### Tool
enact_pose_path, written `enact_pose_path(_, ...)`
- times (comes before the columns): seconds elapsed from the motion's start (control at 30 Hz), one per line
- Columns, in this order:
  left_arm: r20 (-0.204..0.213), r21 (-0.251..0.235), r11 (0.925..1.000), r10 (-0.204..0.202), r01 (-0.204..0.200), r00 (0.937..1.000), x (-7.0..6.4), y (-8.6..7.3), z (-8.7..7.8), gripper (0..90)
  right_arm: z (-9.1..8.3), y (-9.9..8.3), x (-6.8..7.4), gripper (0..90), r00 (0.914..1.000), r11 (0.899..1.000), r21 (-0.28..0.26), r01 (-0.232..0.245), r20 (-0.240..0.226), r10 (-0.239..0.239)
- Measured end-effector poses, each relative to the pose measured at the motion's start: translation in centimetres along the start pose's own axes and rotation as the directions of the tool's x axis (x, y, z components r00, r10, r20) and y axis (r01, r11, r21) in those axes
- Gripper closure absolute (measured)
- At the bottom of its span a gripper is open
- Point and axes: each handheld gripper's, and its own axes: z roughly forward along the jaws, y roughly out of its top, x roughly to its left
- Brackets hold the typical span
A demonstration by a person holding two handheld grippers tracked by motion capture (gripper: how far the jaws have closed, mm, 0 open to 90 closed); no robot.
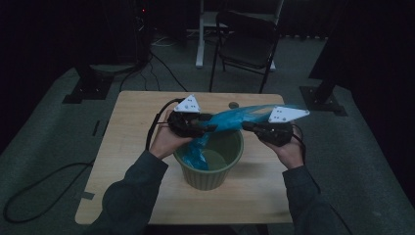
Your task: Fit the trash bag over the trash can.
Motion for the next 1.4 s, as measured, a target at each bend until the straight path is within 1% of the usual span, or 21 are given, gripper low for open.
enact_pose_path(0.17,0.0,0.016,0.9998,0.009,-0.009,1.0,-0.2,0.3,1.0,55.9,0.4,0.4,0.4,89.8,0.9998,1.0,-0.006,0.011,-0.015,-0.011)
enact_pose_path(0.23,0.025,0.004,1.0,0.001,-0.001,0.9997,-0.2,0.4,1.2,55.4,0.5,0.6,0.5,89.8,0.9996,1.0,-0.012,0.011,-0.024,-0.012)
enact_pose_path(0.3,0.027,0.001,1.0,-0.003,0.003,0.9996,-0.1,0.4,1.3,54.9,0.6,0.7,0.6,89.8,0.9995,1.0,-0.015,0.012,-0.027,-0.012)
enact_pose_path(0.33,0.015,0.003,1.0,-0.003,0.003,0.9999,-0.2,0.5,1.6,54.2,0.8,0.9,0.7,89.8,0.9991,1.0,-0.014,0.019,-0.038,-0.02)
enact_pose_path(0.47,-0.002,0.016,0.9999,-0.001,0.001,1.0,-0.2,0.7,2.0,55.6,1.2,1.2,0.9,89.9,0.9984,1.0,-0.015,0.028,-0.048,-0.028)
enact_pose_path(0.5,-0.019,0.026,0.9997,0.004,-0.003,0.9998,-0.3,0.8,2.1,55.6,1.3,1.3,1.0,89.9,0.9983,0.999,-0.014,0.029,-0.05,-0.03)
enact_pose_path(0.53,-0.024,0.029,0.9996,0.006,-0.005,0.9997,-0.3,0.9,2.2,61.9,1.5,1.4,1.2,89.9,0.9979,0.999,-0.016,0.031,-0.056,-0.032)
enact_pose_path(0.57,-0.03,0.031,0.9995,0.008,-0.007,0.9995,-0.3,0.9,2.2,64.4,1.6,1.5,1.2,89.9,0.9977,0.999,-0.017,0.036,-0.057,-0.036)
enact_pose_path(0.7,-0.024,0.035,0.9993,0.014,-0.014,0.9996,-0.3,1.0,2.1,83.6,1.7,1.6,1.3,90.0,0.9973,0.999,-0.013,0.042,-0.061,-0.042)
enact_pose_path(0.73,-0.021,0.028,0.9995,0.015,-0.014,0.9997,-0.3,1.0,2.0,83.6,1.7,1.6,1.4,90.0,0.997,0.999,-0.013,0.045,-0.062,-0.046)
enact_pose_path(0.77,-0.019,0.026,0.9995,0.017,-0.017,0.9997,-0.4,1.0,2.0,88.8,1.8,1.7,1.4,90.0,0.9971,0.999,-0.013,0.045,-0.062,-0.045)
enact_pose_path(0.83,-0.026,0.032,0.9992,0.027,-0.026,0.9993,-0.4,1.0,2.0,89.7,1.8,1.7,1.5,89.2,0.997,0.999,-0.013,0.045,-0.063,-0.046)
enact_pose_path(0.87,-0.031,0.035,0.999,0.028,-0.027,0.9991,-0.5,1.0,1.9,89.8,1.7,1.7,1.5,84.8,0.9968,0.999,-0.014,0.045,-0.066,-0.046)
enact_pose_path(0.9,-0.031,0.035,0.999,0.028,-0.027,0.9991,-0.5,1.0,1.9,89.8,1.7,1.7,1.5,84.8,0.9968,0.999,-0.014,0.045,-0.066,-0.046)
enact_pose_path(0.97,-0.04,0.032,0.9991,0.03,-0.029,0.9987,-0.4,0.8,1.7,89.8,1.2,1.8,1.6,74.9,0.9975,0.999,-0.027,0.043,-0.055,-0.044)
enact_pose_path(1.03,-0.049,0.026,0.9993,0.029,-0.028,0.9984,-0.3,0.6,1.4,89.8,0.7,1.8,1.6,70.4,0.9978,0.998,-0.042,0.043,-0.049,-0.045)
enact_pose_path(1.1,-0.056,0.023,0.9993,0.031,-0.03,0.998,-0.2,0.5,1.1,89.8,0.4,1.8,1.6,69.9,0.998,0.998,-0.045,0.044,-0.044,-0.046)
enact_pose_path(1.13,-0.066,0.02,0.9995,0.027,-0.026,0.9974,0.0,0.2,0.7,89.8,0.0,1.7,1.5,69.5,0.998,0.998,-0.041,0.045,-0.042,-0.047)
enact_pose_path(1.23,-0.078,0.012,0.9997,0.021,-0.02,0.9967,0.2,-0.3,0.1,89.9,-1.1,1.2,1.5,68.7,0.9984,0.998,-0.021,0.054,-0.014,-0.054)
enact_pose_path(1.33,-0.092,0.016,0.9995,0.028,-0.027,0.9954,0.2,-0.6,-0.4,89.9,-2.1,1.3,1.4,68.7,0.9989,0.998,-0.045,0.046,0.006,-0.046)
enact_pose_path(1.4,-0.097,0.013,0.9995,0.03,-0.029,0.9948,0.3,-0.7,-0.7,89.8,-2.9,1.7,1.4,68.8,0.9984,0.996,-0.066,0.052,0.027,-0.05)
